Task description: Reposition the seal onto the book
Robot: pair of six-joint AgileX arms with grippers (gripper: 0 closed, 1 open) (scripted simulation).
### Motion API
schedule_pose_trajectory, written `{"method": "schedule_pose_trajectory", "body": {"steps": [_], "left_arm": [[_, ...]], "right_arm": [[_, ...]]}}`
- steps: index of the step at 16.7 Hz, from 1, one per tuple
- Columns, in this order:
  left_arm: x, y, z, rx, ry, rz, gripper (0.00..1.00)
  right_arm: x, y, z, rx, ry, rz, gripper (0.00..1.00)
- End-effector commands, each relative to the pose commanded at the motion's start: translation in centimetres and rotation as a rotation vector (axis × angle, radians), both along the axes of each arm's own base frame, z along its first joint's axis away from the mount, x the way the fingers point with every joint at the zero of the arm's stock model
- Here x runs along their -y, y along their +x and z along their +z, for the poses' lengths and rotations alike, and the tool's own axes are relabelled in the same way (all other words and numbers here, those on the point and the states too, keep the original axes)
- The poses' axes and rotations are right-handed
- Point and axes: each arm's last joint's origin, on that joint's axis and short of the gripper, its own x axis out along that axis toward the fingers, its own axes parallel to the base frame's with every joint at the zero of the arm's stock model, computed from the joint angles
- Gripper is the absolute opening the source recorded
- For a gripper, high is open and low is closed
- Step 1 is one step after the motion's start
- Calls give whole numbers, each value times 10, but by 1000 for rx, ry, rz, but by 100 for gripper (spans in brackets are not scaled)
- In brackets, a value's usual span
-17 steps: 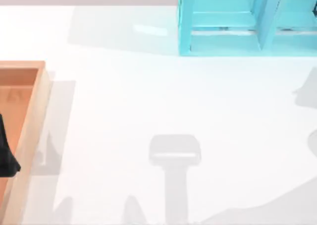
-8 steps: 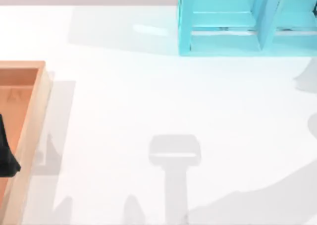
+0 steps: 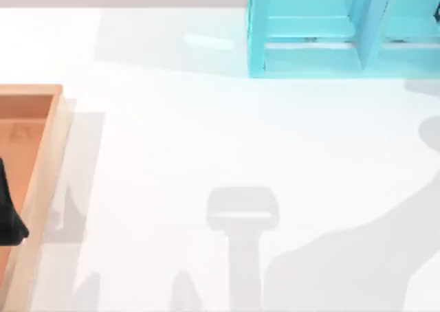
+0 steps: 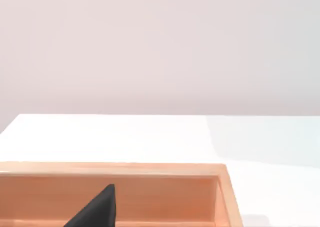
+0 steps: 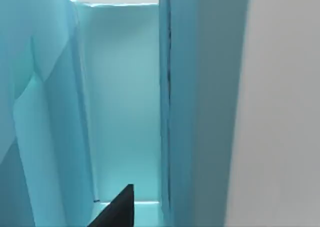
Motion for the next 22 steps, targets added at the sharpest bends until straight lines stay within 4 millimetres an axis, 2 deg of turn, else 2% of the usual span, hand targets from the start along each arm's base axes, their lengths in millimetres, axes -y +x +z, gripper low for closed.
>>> {"method": "schedule_pose_trajectory", "body": {"steps": [4, 17, 22], "left_arm": [[0, 0, 0, 0, 0, 0, 100], [0, 0, 0, 0, 0, 0, 100], [0, 0, 0, 0, 0, 0, 100]], "right_arm": [[0, 0, 0, 0, 0, 0, 100], [0, 0, 0, 0, 0, 0, 2], [0, 0, 0, 0, 0, 0, 0]]}}
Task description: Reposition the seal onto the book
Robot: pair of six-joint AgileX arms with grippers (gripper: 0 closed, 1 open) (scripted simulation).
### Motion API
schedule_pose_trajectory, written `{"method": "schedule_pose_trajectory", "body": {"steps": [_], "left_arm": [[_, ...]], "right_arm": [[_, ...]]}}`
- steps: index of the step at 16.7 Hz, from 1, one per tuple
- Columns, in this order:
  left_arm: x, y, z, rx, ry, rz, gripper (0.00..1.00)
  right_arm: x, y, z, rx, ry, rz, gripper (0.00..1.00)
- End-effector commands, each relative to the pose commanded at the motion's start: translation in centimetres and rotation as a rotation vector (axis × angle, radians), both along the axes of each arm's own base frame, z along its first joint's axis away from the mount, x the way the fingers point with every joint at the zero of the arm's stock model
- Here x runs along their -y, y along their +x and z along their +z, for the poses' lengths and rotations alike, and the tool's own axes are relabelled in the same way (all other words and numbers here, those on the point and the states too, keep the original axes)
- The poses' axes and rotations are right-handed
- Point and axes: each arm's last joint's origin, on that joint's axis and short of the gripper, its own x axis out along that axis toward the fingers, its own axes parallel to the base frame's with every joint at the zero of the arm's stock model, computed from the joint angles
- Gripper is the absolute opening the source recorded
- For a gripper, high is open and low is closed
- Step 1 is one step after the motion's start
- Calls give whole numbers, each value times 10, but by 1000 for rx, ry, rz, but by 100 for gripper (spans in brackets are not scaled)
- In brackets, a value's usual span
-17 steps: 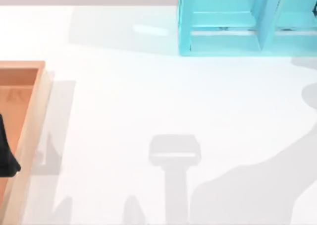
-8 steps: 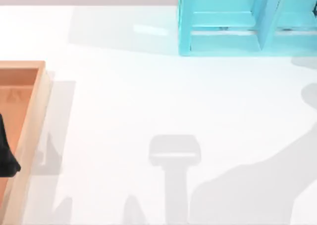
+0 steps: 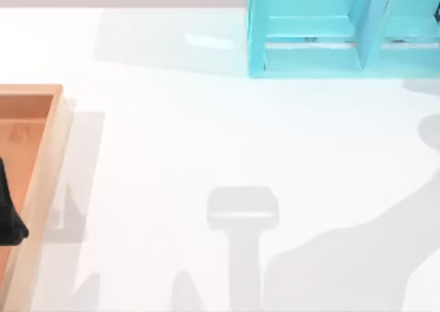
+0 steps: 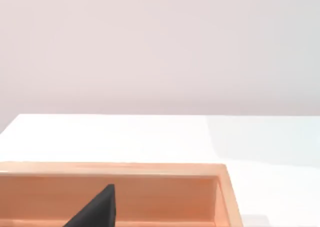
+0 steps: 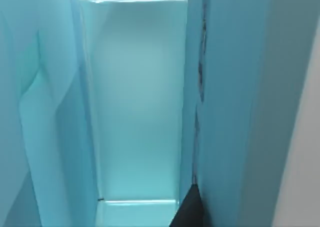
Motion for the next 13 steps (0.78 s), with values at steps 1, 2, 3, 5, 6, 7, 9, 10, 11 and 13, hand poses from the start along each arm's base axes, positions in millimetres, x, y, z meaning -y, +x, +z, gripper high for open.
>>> {"method": "schedule_pose_trajectory", "body": {"steps": [1, 2, 3, 5, 6, 7, 9, 10, 11, 13], "left_arm": [[0, 0, 0, 0, 0, 0, 100], [0, 0, 0, 0, 0, 0, 100], [0, 0, 0, 0, 0, 0, 100], [0, 0, 0, 0, 0, 0, 100], [0, 0, 0, 0, 0, 0, 100], [0, 0, 0, 0, 0, 0, 100], [0, 0, 0, 0, 0, 0, 100], [0, 0, 0, 0, 0, 0, 100], [0, 0, 0, 0, 0, 0, 100], [0, 0, 0, 0, 0, 0, 100]], "right_arm": [[0, 0, 0, 0, 0, 0, 0], [0, 0, 0, 0, 0, 0, 0], [0, 0, 0, 0, 0, 0, 0], [3, -1, 1, 1, 0, -5, 0], [4, -3, 4, 0, 0, -6, 0], [6, -6, 10, -3, 0, -7, 0], [11, -16, 30, -10, 0, -8, 0], [13, -24, 44, -13, 0, -8, 0], [16, -34, 61, -15, 0, -8, 0], [18, -59, 99, -8, -4, -7, 0]]}}
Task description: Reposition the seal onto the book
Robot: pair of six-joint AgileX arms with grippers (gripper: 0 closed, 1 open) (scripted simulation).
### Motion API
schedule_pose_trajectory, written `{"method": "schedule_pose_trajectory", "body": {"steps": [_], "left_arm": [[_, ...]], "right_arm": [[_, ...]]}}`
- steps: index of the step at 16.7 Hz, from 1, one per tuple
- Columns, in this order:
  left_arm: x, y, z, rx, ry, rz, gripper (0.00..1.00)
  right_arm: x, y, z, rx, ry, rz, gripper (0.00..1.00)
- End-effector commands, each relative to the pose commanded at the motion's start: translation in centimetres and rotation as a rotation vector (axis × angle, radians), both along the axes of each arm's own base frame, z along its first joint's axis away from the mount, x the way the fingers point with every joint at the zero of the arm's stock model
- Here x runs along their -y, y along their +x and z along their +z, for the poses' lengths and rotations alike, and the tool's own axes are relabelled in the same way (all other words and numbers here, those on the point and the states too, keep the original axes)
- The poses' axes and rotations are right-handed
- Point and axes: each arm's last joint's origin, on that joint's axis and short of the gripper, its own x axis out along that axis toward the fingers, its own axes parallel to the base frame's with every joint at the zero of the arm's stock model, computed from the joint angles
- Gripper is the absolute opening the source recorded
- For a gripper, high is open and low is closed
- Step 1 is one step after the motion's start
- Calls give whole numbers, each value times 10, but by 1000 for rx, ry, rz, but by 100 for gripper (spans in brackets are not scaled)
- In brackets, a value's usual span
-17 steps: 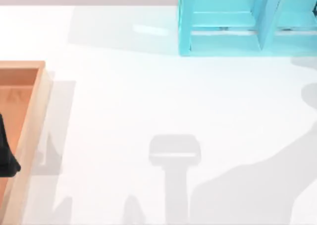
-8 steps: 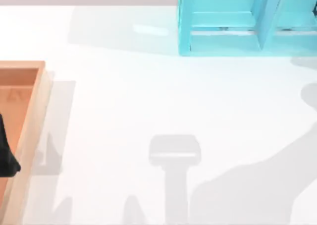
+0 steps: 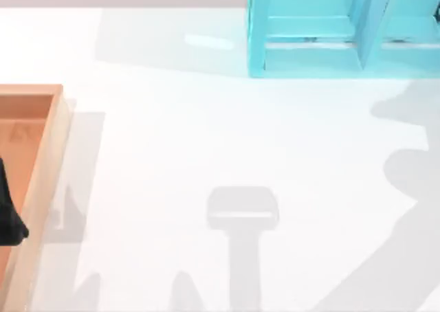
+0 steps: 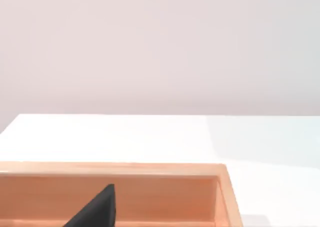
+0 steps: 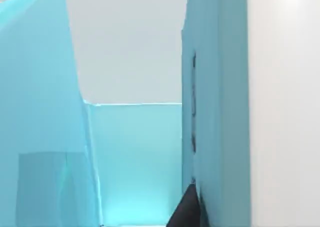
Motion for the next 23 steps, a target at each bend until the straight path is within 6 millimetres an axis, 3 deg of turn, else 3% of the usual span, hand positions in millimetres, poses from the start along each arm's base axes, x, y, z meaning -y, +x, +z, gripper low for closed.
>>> {"method": "schedule_pose_trajectory", "body": {"steps": [3, 5, 8, 10, 18, 21, 23], "left_arm": [[0, 0, 0, 0, 0, 0, 100], [0, 0, 0, 0, 0, 0, 100], [0, 0, 0, 0, 0, 0, 100], [0, 0, 0, 0, 0, 0, 100], [0, 0, 0, 0, 0, 0, 100], [0, 0, 0, 0, 0, 0, 100], [0, 0, 0, 0, 0, 0, 100]], "right_arm": [[-2, -50, 56, 22, -10, 1, 0], [-7, -83, 82, 29, -13, 2, 0], [-14, -123, 98, 21, -5, 1, 0], [-17, -137, 101, 11, 2, 1, 0], [-25, -134, 105, 20, -24, 11, 0], [-54, -114, 117, 61, -129, 39, 0], [-86, -96, 123, 86, -215, 69, 0]]}}
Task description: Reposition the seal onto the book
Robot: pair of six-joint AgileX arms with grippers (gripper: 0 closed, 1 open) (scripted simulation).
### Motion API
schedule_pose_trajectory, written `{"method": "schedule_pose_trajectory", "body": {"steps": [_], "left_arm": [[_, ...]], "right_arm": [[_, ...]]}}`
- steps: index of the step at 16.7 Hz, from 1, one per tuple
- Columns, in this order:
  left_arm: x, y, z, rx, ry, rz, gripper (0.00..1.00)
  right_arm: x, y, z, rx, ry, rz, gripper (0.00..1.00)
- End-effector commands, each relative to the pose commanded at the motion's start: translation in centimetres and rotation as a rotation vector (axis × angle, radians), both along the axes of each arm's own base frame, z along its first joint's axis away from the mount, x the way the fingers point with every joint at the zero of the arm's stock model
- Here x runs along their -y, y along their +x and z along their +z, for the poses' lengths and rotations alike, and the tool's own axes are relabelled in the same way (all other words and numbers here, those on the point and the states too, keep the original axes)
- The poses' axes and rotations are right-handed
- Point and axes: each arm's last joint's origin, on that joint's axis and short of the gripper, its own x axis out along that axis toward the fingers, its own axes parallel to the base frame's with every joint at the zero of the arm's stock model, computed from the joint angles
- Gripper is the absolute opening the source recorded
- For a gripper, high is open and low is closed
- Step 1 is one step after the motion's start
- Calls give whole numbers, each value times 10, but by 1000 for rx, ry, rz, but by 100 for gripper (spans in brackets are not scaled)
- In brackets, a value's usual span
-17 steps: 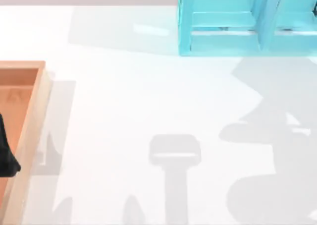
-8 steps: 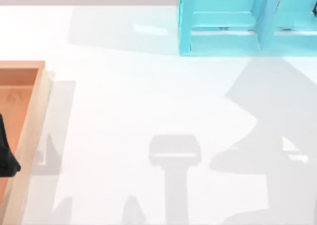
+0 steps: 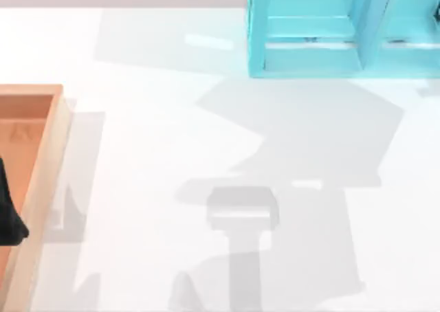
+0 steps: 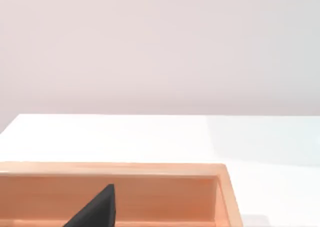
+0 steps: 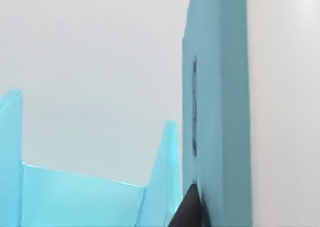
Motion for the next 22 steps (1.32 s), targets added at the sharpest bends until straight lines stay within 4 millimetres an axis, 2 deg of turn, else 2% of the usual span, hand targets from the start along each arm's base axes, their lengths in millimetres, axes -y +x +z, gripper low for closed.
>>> {"method": "schedule_pose_trajectory", "body": {"steps": [3, 5, 7, 9, 11, 14, 16, 18, 20, 22], "left_arm": [[0, 0, 0, 0, 0, 0, 100], [0, 0, 0, 0, 0, 0, 100], [0, 0, 0, 0, 0, 0, 100], [0, 0, 0, 0, 0, 0, 100], [0, 0, 0, 0, 0, 0, 100], [0, 0, 0, 0, 0, 0, 100], [0, 0, 0, 0, 0, 0, 100], [0, 0, 0, 0, 0, 0, 100], [0, 0, 0, 0, 0, 0, 100], [0, 0, 0, 0, 0, 0, 100]], "right_arm": [[-67, 26, 1, 14, -144, 51, 0], [-123, 36, -5, 8, -253, 90, 0], [-184, 38, -16, -7, -375, 133, 0], [-246, 30, -32, -28, -512, 176, 0], [-303, 12, -55, -56, -666, 216, 0], [-373, -26, -98, -99, -918, 260, 0], [-406, -53, -126, -115, -1077, 277, 0], [-428, -76, -148, -119, -1208, 284, 0], [-441, -93, -163, -117, -1295, 284, 0], [-446, -99, -169, -116, -1330, 282, 0]]}}
